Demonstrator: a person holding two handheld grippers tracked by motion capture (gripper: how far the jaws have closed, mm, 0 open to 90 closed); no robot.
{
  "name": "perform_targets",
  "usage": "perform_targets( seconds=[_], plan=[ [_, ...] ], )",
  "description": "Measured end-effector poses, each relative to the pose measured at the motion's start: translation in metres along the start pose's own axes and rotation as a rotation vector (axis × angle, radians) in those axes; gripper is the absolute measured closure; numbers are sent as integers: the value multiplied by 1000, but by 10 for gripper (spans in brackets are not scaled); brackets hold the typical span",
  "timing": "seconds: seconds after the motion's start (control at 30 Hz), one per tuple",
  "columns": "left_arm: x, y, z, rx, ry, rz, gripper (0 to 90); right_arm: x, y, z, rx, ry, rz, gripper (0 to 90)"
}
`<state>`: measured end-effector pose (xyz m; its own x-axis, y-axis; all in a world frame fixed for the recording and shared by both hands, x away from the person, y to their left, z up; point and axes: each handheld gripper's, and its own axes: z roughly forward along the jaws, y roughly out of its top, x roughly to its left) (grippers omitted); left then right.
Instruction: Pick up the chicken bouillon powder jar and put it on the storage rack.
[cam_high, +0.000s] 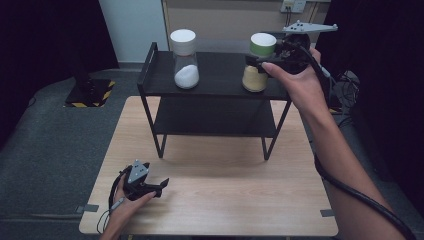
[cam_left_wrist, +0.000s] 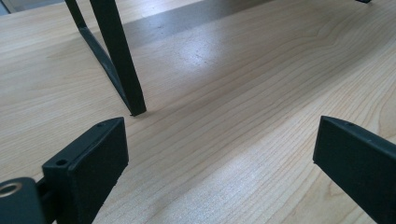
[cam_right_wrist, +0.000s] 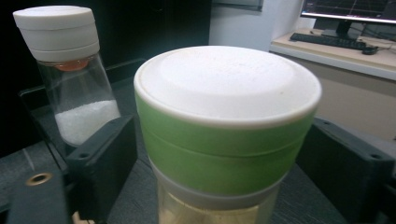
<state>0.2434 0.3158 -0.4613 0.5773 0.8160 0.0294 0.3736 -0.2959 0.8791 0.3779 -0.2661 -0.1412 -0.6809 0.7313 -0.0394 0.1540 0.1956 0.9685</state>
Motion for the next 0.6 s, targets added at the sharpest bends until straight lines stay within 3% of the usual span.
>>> perform_targets(
  seconds=[0.4, 0.6],
  plan=[
    [-2, 1, 0, 2, 0, 8, 22, 9, -6, -19, 3, -32, -57, 58],
    [-3, 2, 0, 3, 1, 14, 23, 10, -15, -29, -9, -32, -54, 53]
  ],
)
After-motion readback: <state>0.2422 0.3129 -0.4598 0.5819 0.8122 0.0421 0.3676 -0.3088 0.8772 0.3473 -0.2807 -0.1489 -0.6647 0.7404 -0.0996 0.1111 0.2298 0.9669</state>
